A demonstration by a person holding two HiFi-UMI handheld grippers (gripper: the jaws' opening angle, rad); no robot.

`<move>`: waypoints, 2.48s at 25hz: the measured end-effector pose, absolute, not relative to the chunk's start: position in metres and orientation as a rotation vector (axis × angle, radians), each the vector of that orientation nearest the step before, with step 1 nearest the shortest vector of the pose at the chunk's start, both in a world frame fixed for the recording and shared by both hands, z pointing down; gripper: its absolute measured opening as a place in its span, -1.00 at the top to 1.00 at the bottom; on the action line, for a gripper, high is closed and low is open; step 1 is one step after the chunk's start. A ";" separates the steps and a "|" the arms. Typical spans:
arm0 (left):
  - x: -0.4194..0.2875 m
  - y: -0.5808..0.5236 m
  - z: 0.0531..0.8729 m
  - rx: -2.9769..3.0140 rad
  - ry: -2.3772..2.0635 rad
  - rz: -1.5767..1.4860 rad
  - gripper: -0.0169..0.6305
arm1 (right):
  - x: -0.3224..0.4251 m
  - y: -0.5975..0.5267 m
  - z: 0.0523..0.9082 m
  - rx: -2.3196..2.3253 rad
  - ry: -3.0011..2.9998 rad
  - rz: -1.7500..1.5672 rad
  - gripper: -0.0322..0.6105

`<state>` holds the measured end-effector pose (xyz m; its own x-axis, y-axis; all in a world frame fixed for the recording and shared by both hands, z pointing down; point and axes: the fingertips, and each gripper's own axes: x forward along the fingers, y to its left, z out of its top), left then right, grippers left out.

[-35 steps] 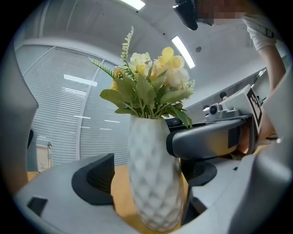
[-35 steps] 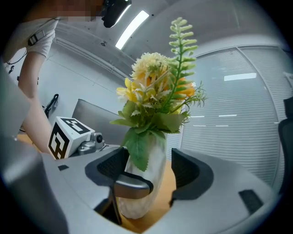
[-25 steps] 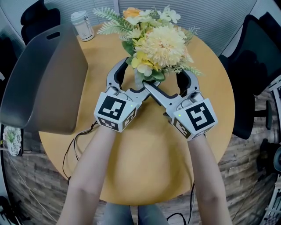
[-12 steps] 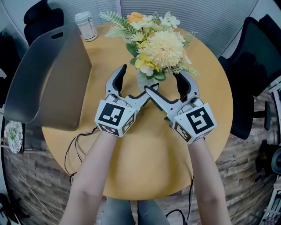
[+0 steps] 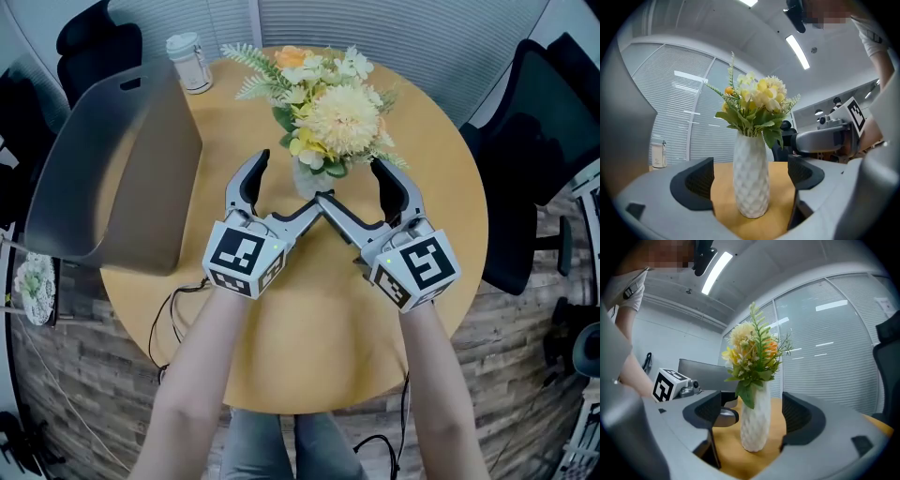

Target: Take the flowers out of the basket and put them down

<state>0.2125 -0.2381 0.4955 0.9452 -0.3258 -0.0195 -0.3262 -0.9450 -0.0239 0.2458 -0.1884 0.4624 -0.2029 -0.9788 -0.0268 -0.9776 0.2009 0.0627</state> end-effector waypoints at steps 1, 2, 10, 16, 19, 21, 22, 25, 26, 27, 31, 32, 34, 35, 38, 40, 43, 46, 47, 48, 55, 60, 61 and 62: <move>0.212 -0.237 0.495 -3.078 0.513 0.013 -0.53 | 0.246 -0.186 0.461 1.974 -2.420 -0.091 -0.35; 0.211 -0.236 0.493 -3.081 0.514 0.004 -0.53 | 0.247 -0.185 0.458 1.977 -2.420 -0.080 -0.35; 0.207 -0.221 0.475 -3.100 0.480 -0.009 -0.52 | 0.250 -0.169 0.444 2.000 -2.404 -0.031 -0.34; 0.201 -0.208 0.469 -3.103 0.422 -0.063 -0.43 | 0.251 -0.151 0.434 2.050 -2.383 -0.025 -0.01; 0.196 -0.206 0.458 -3.106 0.438 -0.054 -0.22 | 0.251 -0.143 0.429 2.071 -2.372 -0.020 0.15; 0.193 -0.204 0.449 -3.092 0.440 -0.049 -0.15 | 0.253 -0.139 0.423 2.093 -2.364 -0.027 0.26; 0.191 -0.203 0.445 -3.088 0.447 -0.045 -0.10 | 0.254 -0.138 0.420 2.104 -2.360 -0.034 0.34; 0.183 -0.201 0.435 -3.093 0.486 -0.030 0.13 | 0.252 -0.133 0.409 2.126 -2.344 -0.052 0.56; 0.180 -0.201 0.433 -3.094 0.496 -0.029 0.17 | 0.250 -0.131 0.406 2.124 -2.340 -0.058 0.61; 0.177 -0.200 0.430 -3.094 0.506 -0.030 0.23 | 0.248 -0.130 0.403 2.120 -2.339 -0.064 0.63; 0.166 -0.197 0.419 -3.091 0.529 -0.038 0.43 | 0.242 -0.127 0.391 2.109 -2.345 -0.076 0.72; 0.165 -0.196 0.417 -3.089 0.529 -0.042 0.51 | 0.241 -0.126 0.388 2.108 -2.348 -0.078 0.73; 0.162 -0.193 0.411 -3.081 0.526 -0.045 0.62 | 0.238 -0.125 0.381 2.103 -2.354 -0.085 0.77; 0.161 -0.192 0.408 -3.078 0.527 -0.043 0.66 | 0.237 -0.125 0.378 2.098 -2.359 -0.090 0.79; 0.158 -0.189 0.397 -3.068 0.541 -0.023 0.79 | 0.230 -0.124 0.369 2.068 -2.381 -0.100 0.80; 0.156 -0.188 0.390 -3.057 0.557 -0.017 0.88 | 0.226 -0.123 0.363 2.050 -2.393 -0.111 0.81; 0.150 -0.187 0.380 -3.041 0.592 -0.015 0.93 | 0.221 -0.118 0.352 2.040 -2.401 -0.128 0.82; 0.143 -0.187 0.372 -3.036 0.614 -0.012 0.93 | 0.217 -0.112 0.342 2.026 -2.412 -0.140 0.82; 0.141 -0.186 0.370 -3.035 0.614 -0.014 0.93 | 0.216 -0.110 0.340 2.020 -2.413 -0.144 0.82; 0.140 -0.185 0.369 -3.034 0.614 -0.012 0.93 | 0.215 -0.108 0.338 2.015 -2.415 -0.147 0.82; 0.136 -0.170 0.346 -3.033 0.601 0.053 0.93 | 0.202 -0.095 0.324 1.970 -2.462 -0.146 0.83; 0.133 -0.157 0.332 -3.021 0.587 0.098 0.94 | 0.196 -0.084 0.312 1.976 -2.465 -0.176 0.83; 0.133 -0.156 0.329 -3.019 0.585 0.109 0.94 | 0.195 -0.083 0.309 1.981 -2.475 -0.177 0.83; 0.133 -0.155 0.325 -3.016 0.583 0.120 0.93 | 0.194 -0.081 0.307 1.984 -2.488 -0.178 0.83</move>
